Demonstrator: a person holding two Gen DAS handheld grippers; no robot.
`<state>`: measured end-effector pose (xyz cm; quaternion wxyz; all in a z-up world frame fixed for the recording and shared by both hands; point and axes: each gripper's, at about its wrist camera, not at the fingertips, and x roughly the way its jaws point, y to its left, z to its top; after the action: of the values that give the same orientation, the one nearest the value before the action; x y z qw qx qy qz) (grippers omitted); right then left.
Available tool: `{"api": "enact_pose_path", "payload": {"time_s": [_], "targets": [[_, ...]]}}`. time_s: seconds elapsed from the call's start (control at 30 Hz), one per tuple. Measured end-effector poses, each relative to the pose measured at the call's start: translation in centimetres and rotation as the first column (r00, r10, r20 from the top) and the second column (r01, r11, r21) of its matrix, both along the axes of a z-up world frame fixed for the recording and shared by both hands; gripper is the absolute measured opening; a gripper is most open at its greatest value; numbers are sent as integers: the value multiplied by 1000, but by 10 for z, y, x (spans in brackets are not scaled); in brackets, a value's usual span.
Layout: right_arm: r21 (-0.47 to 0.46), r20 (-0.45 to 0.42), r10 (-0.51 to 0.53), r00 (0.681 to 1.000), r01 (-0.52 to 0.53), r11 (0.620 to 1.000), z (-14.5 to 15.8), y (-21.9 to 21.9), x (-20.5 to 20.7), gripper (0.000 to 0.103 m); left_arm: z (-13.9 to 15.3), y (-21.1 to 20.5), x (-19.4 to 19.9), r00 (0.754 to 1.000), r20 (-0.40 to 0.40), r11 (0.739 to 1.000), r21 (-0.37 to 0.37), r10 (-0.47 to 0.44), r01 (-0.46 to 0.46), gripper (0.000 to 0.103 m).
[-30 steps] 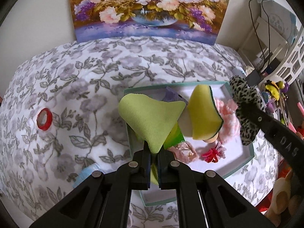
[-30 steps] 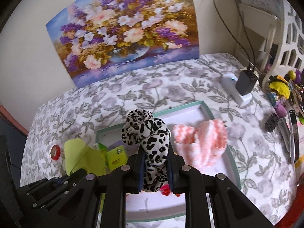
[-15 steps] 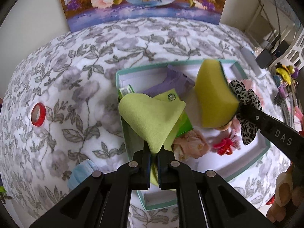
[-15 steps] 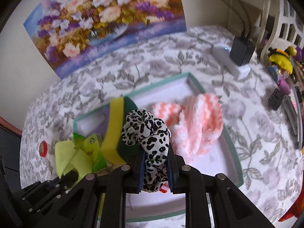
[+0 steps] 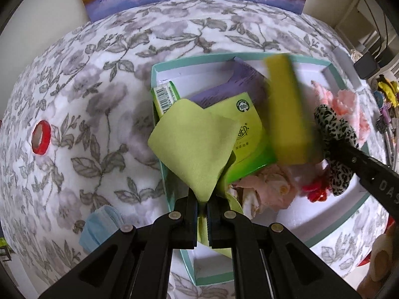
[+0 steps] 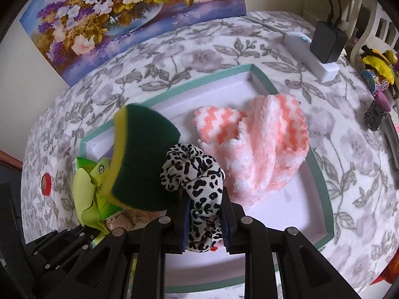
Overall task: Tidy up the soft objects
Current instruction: 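Open both grippers to drop the lime cloth and scrunchie into the tray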
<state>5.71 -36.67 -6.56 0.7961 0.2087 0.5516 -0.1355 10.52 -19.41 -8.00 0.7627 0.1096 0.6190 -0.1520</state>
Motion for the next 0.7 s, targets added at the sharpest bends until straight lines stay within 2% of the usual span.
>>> {"api": "enact_pose_path", "payload": {"time_s": [0.23,0.3,0.4,0.5,0.63,0.7], "targets": [[-45,0,20,1000,-20,999,11,3,1,26,17,5,-2,1000,5,999,-54,6,-6,8],[-53,7,25,1000,-25,998,17,5,0,31,23,7,-4,1000,11,998,-70,9,-8,20],[-67,17,38,999,-37,997,24,8,-2,33,34,13,-6,999,27,996,-93,17,-14,33],[-82,26,52,998,-50,995,31,12,-2,41,44,15,-7,999,38,993,-117,18,-14,37],[-92,35,67,997,-63,994,37,17,-4,45,53,19,-7,998,49,991,-132,35,-29,42],[-92,37,71,997,-67,993,40,18,-4,51,58,24,-5,997,61,990,-135,52,-43,48]]}}
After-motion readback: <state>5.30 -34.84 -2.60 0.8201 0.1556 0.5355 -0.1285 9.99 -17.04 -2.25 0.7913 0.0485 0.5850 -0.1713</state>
